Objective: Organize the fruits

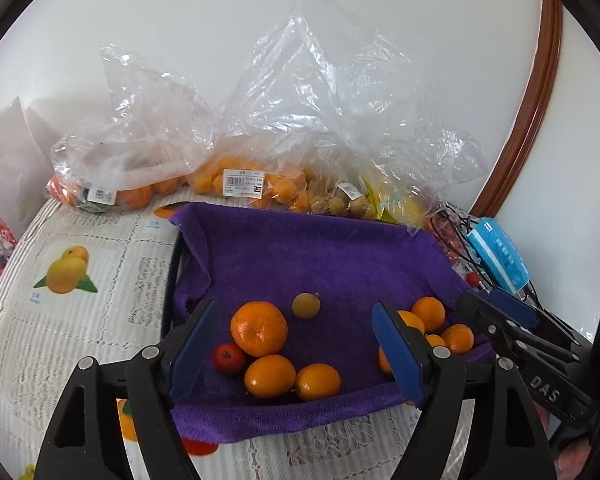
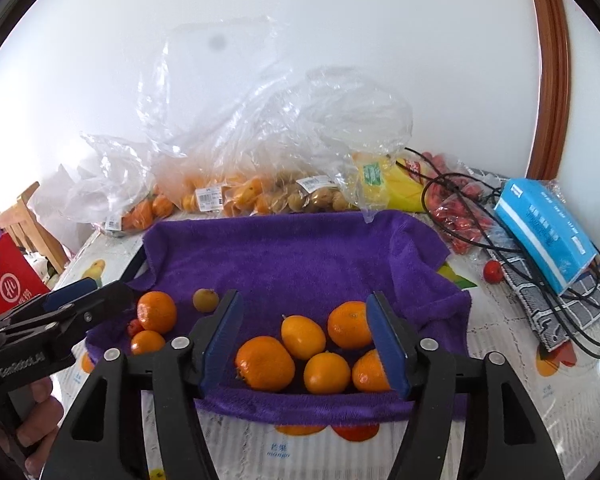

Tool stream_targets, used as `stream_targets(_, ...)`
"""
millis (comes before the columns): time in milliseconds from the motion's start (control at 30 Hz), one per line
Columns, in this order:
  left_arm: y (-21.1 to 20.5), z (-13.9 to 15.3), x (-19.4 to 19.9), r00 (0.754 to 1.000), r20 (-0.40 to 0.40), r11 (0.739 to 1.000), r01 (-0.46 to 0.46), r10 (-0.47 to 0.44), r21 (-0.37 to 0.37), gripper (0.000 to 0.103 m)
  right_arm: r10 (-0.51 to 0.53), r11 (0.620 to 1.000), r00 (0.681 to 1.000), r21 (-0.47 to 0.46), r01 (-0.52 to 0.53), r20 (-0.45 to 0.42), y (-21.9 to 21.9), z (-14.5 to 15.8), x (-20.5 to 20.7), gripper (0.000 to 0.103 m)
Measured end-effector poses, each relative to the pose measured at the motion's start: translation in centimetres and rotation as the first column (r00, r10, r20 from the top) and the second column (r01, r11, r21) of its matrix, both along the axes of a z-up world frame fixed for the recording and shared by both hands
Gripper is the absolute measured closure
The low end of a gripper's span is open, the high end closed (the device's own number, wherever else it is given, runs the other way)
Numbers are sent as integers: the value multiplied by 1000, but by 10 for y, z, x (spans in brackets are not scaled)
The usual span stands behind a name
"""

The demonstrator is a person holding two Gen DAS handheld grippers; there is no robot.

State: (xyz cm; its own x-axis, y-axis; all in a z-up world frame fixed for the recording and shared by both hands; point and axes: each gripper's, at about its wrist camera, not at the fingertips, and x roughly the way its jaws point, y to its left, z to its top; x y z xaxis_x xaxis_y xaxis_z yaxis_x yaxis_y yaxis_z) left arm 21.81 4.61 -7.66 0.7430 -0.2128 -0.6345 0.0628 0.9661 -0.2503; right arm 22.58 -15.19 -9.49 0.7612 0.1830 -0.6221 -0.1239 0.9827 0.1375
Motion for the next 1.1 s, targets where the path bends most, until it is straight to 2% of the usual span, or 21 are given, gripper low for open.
stream_targets(167,3,11,-24,999,-24,1000,-25,25,-4,25,-41,999,999,-30,41,20,-4,22,-28,32)
stream_targets(400,-4,33,-63,1000,-6,999,-22,22,27,21,-66,996,998,54,67,-10,-22,45,-69,31)
stream_targets(567,-14,50,-100,999,30,997,-22,20,78,14,-72,997,997,5,72,-13,-19,57,-93,31)
stream_targets(667,-18,56,-122,999,45,996,-28,25,85,11,-69,998,998,-12,69,6,-18,66,-114,22)
stream_targets(733,-19,60,-137,998,53,995,-38,33,91,11,-72,997,997,-14,72,29,-20,71,-128,11)
stream_targets(933,-28,73,-174,996,75,992,-49,40,115,10,-89,996,995,-20,90,49,-28,84,-170,4)
stream_targets(1100,-36,86,-198,994,99,992,-47,36,119,10,-101,994,993,-28,103,68,-33,94,-197,4)
